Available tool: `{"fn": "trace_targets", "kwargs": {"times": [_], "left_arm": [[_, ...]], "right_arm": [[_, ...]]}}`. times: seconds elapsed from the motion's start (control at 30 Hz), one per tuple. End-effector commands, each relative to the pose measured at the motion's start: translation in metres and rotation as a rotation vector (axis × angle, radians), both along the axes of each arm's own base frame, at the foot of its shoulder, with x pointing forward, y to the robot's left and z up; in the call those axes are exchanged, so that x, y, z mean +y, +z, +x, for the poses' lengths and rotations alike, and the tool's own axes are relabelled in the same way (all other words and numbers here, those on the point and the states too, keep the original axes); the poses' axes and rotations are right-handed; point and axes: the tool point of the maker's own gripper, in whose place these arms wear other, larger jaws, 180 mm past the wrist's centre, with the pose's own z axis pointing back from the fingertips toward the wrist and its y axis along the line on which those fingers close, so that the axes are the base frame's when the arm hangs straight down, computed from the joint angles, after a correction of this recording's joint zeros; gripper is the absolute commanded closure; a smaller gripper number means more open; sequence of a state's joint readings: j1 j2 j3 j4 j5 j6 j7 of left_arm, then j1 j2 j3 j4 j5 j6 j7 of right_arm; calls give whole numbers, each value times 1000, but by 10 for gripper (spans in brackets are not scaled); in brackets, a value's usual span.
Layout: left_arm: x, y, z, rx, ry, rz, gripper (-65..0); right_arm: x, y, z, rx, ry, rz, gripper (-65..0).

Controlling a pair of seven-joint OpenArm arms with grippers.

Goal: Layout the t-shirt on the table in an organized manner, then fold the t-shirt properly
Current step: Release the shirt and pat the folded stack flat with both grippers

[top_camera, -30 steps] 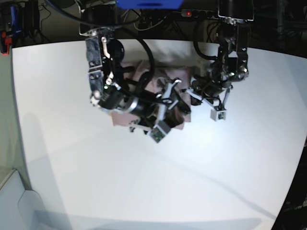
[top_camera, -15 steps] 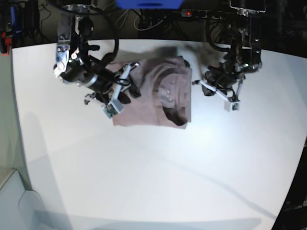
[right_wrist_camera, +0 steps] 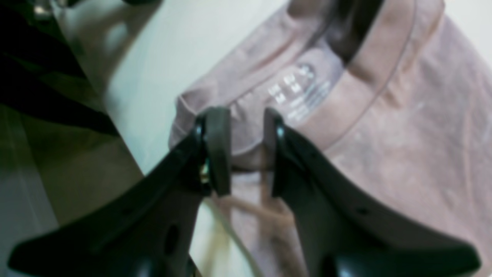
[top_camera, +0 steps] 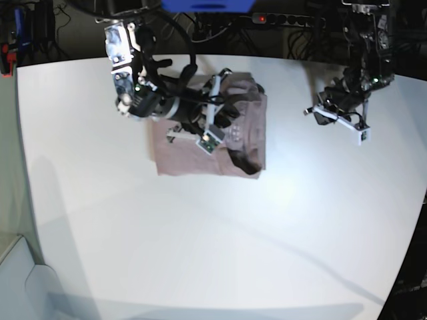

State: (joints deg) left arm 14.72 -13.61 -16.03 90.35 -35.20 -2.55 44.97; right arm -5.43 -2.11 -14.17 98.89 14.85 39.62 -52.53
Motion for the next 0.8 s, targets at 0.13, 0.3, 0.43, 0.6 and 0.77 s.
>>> {"fn": "trace_targets", "kwargs": {"times": [0.13,0.3,0.43,0.6,0.77], "left_arm": [[-6,16,5,-52,-12,-3,0],[-14,27,8,-84,-19,-11,0],[-18,39,10,-119,-33,-9,0],[-44,65,15,-196,-69,-38,-1],[-51,68,16,-207,-62,-61,-37]], "right_arm": [[-1,46,18,-152,0,40,-132],[-13,55,34,-188,-39,33,-155],[-31,62,51,-215,-96,25,-234],[-71,57,63,-220,-183,-27,-299],[-121,39,63,-180,-283,-94,-381]]}}
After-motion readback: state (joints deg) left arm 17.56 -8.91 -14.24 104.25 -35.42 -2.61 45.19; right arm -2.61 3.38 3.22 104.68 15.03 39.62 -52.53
